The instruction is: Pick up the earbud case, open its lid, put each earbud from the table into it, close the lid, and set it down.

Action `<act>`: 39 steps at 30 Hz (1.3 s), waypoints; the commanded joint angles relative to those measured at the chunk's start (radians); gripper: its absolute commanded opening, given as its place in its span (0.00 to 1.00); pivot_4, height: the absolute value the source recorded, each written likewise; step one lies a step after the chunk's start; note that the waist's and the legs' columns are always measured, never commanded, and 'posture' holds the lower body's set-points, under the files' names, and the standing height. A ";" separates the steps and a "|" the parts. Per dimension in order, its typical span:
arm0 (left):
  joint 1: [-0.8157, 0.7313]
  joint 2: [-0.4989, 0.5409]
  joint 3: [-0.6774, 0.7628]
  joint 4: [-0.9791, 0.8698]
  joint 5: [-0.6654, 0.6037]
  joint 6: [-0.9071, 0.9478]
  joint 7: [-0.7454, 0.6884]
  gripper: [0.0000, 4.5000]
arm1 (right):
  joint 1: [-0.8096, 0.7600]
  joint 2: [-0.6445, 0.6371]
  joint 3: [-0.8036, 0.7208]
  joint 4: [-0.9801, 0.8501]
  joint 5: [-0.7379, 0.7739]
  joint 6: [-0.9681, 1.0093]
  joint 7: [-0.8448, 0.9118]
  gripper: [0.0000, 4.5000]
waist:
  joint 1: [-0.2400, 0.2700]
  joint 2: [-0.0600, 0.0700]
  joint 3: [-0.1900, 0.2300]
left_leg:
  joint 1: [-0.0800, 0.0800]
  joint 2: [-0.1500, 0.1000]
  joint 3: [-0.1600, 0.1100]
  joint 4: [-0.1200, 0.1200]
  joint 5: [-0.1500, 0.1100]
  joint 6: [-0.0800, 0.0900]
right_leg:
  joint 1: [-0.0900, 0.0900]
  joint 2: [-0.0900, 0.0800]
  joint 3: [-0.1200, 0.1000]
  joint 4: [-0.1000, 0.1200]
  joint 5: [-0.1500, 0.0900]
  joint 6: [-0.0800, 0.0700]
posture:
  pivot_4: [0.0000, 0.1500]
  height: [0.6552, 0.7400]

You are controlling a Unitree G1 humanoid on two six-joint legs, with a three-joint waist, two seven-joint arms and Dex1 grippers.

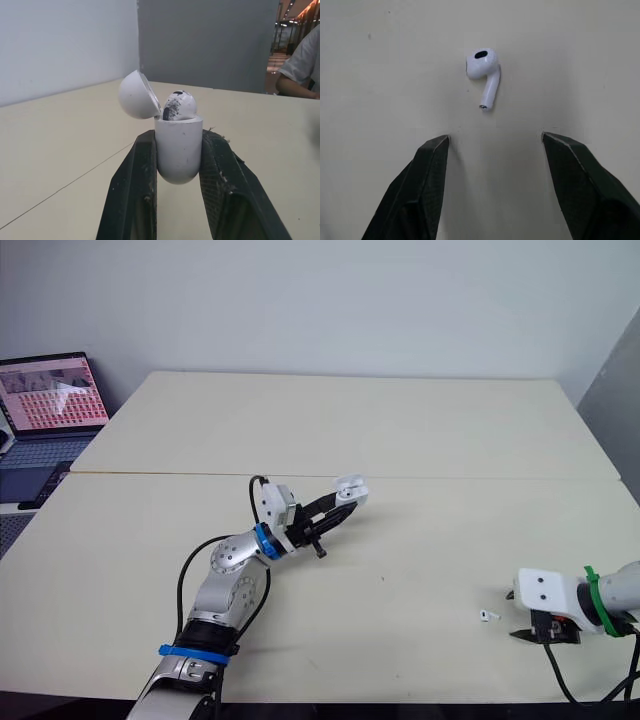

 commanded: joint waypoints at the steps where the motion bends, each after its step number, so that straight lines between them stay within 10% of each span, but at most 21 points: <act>1: -0.027 -0.011 -0.010 -0.021 -0.008 -0.007 -0.008 0.17 | -0.070 -0.035 0.018 -0.164 0.078 0.336 -0.034 0.68 | 0.000 0.000 0.000 | 0.000 0.000 -0.001 0.000 0.000 0.000 | 0.000 0.000 -0.001 0.000 0.000 0.000 | 1.00 1.00; 36: -0.033 -0.020 -0.014 0.009 -0.004 -0.031 -0.023 0.17 | -0.377 0.021 0.329 -0.372 0.103 0.773 -0.301 0.68 | -0.001 0.000 0.000 | -0.004 0.000 -0.002 0.000 0.000 0.000 | -0.004 0.000 -0.002 0.000 0.000 0.000 | 1.00 1.00; 39: -0.030 -0.017 -0.012 0.016 -0.004 -0.038 -0.027 0.17 | -0.376 0.014 0.335 -0.368 0.107 0.772 -0.306 0.54 | -0.001 0.000 0.000 | -0.004 0.000 -0.002 0.000 0.000 0.000 | -0.004 0.000 -0.002 0.000 0.000 0.000 | 1.00 1.00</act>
